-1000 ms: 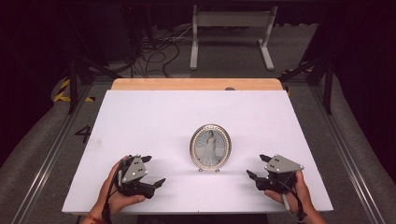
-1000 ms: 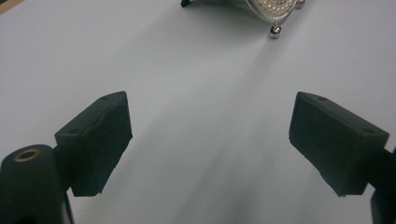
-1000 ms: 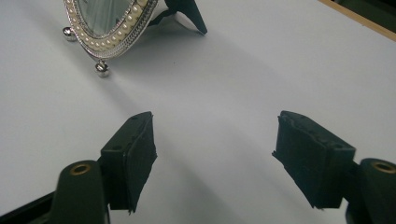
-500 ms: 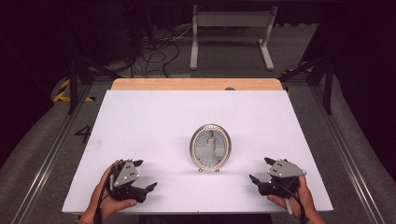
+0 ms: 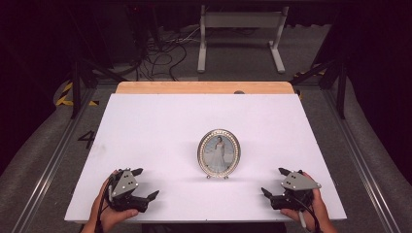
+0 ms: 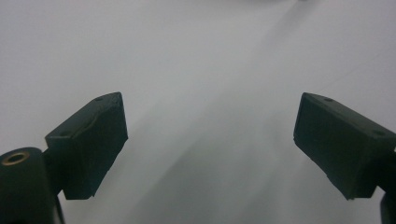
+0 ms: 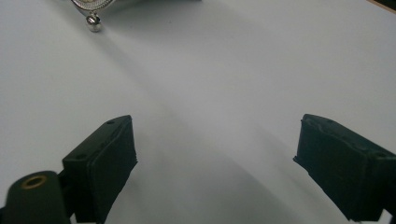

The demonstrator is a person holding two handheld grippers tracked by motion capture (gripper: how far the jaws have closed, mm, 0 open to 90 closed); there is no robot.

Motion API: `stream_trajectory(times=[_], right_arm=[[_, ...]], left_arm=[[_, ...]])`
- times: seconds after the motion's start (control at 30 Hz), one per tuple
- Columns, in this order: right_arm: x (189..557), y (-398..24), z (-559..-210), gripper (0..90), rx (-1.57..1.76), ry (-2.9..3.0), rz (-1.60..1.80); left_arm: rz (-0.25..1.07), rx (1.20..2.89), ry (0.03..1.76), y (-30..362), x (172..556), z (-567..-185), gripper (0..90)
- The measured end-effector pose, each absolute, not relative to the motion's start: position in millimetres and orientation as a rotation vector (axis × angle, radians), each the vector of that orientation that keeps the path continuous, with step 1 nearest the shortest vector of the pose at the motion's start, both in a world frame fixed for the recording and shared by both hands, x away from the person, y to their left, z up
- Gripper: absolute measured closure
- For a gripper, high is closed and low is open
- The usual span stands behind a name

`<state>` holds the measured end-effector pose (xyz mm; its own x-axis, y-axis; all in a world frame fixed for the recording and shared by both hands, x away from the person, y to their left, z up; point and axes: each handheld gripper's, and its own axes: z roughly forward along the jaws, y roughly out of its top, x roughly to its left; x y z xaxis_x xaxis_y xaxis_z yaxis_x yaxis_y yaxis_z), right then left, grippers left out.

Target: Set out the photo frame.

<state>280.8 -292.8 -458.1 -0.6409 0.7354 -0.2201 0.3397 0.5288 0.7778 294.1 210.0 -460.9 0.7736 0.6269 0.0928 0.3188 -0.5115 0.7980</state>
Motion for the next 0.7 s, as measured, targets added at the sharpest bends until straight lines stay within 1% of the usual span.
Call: stream_trajectory(times=[0.33,0.7], right_arm=[[278.9,-288.5,-457.0,12.6,0.852,2.229,0.968],[279.1,-289.0,-458.0,12.8,0.868,2.224,0.977]], left_arm=[[0.485,2.137,0.717,215.7,296.1,-461.9,10.2],[0.491,2.153,0.705,211.3,296.1,-461.9,10.2]])
